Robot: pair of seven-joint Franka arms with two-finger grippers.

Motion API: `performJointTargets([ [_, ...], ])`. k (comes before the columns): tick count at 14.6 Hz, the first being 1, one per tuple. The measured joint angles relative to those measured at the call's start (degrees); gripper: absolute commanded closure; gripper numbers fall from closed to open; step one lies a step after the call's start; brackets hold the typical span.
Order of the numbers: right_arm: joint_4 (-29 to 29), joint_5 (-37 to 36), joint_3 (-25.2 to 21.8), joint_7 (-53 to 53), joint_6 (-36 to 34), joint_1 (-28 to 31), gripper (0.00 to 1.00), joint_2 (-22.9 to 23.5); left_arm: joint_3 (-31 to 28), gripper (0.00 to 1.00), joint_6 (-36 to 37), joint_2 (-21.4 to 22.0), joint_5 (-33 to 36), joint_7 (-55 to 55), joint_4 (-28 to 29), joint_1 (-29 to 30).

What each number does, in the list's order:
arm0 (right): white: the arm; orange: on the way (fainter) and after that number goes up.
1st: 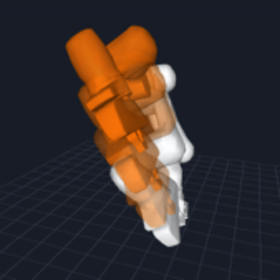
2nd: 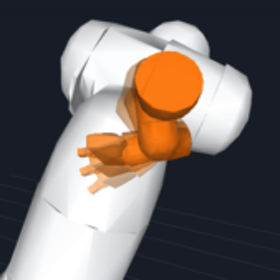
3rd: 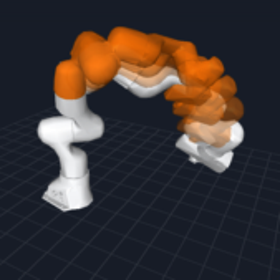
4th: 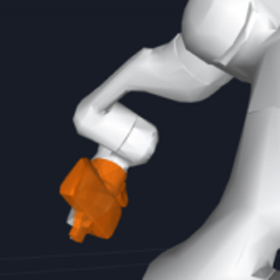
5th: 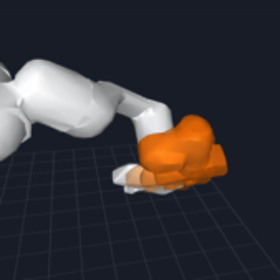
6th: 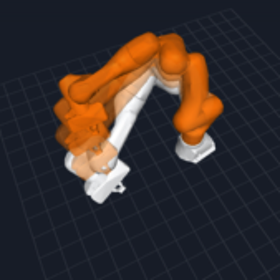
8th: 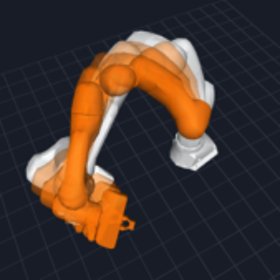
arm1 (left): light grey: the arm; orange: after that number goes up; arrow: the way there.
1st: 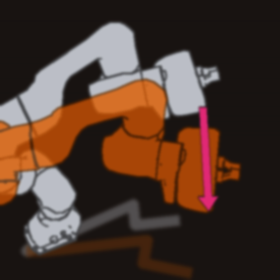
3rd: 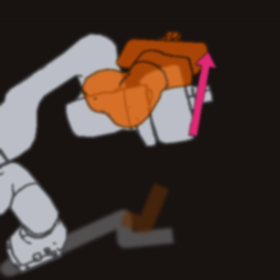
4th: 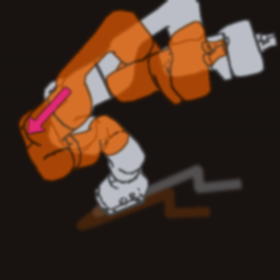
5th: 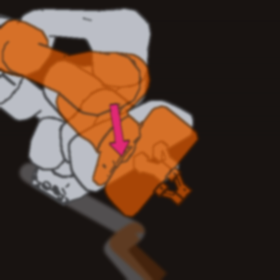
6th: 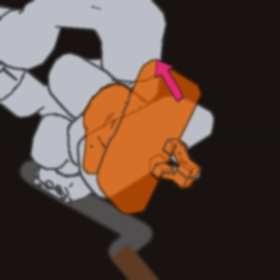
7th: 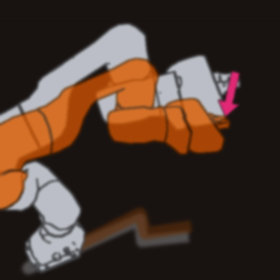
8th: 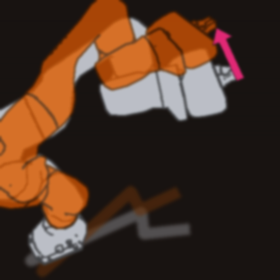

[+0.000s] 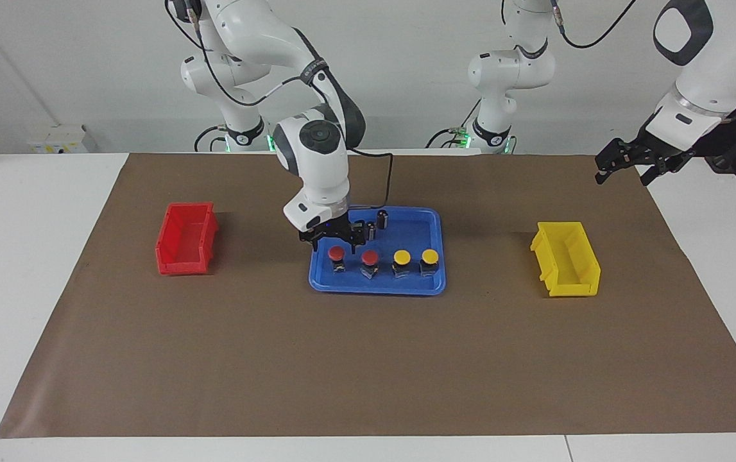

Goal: Sort red and yellow buttons by color
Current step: 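Reach the right gripper to the tray and grasp the farther red button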

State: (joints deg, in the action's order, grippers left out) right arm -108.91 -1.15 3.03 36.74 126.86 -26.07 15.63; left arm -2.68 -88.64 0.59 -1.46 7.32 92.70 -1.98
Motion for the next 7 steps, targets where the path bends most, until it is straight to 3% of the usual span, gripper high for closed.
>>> performJointTargets([
  [7, -0.6, -0.1, 0.1, -0.2, 0.9, -0.9, 0.38, 1.0, 0.0, 0.0, 0.5, 0.0, 0.0, 0.0, 0.0, 0.1],
])
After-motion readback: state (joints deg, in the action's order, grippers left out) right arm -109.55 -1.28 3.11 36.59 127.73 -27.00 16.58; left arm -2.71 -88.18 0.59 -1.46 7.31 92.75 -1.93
